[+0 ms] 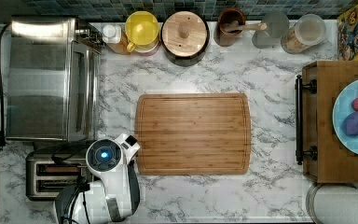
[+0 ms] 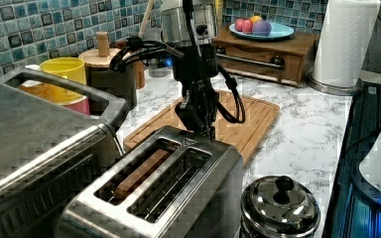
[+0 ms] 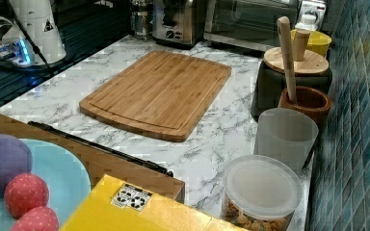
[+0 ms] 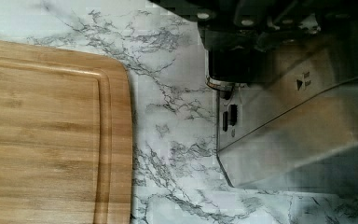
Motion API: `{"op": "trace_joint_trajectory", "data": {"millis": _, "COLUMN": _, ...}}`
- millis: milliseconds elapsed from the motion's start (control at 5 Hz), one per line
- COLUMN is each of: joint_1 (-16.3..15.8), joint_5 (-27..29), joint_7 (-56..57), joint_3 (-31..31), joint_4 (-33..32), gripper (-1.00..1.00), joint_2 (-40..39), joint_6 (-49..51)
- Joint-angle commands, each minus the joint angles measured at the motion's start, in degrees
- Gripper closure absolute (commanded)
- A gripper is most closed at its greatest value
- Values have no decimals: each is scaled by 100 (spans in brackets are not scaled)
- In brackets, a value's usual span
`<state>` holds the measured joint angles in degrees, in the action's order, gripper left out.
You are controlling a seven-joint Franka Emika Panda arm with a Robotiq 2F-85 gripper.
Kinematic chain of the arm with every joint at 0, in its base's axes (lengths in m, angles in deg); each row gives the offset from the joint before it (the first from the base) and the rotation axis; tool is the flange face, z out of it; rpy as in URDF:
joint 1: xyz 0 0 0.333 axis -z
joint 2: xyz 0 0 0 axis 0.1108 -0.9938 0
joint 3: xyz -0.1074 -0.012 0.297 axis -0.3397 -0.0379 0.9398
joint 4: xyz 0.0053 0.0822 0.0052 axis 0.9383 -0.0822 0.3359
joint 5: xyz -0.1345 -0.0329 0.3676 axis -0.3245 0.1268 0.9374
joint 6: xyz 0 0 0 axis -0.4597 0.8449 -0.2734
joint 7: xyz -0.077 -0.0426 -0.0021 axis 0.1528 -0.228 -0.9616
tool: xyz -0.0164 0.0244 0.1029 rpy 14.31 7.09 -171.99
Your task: Turn on the toaster.
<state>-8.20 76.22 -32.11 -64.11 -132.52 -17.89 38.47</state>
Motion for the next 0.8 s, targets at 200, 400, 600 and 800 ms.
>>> {"op": "trace_joint_trajectory", "data": {"millis": 200, "joint_1": -72, "joint_5": -198, "joint_7": -318, "joint_3": 34, "joint_4": -584, "gripper": 100, "joint_2": -1190, "joint_6": -678}}
{"op": "trace_joint_trajectory", "data": {"millis": 400, "joint_1": -101, "joint_5": -190, "joint_7": -313, "joint_3": 5, "joint_4": -584, "gripper": 100, "joint_2": -1189, "joint_6": -678}}
{"op": "trace_joint_trajectory", "data": {"millis": 600, "joint_1": -220, "joint_5": -162, "joint_7": -292, "joint_3": -109, "joint_4": -581, "gripper": 100, "joint_2": -1184, "joint_6": -669}}
{"op": "trace_joint_trajectory", "data": {"millis": 800, "joint_1": -26, "joint_5": -208, "joint_7": -327, "joint_3": 77, "joint_4": -585, "gripper": 100, "joint_2": -1192, "joint_6": -681}}
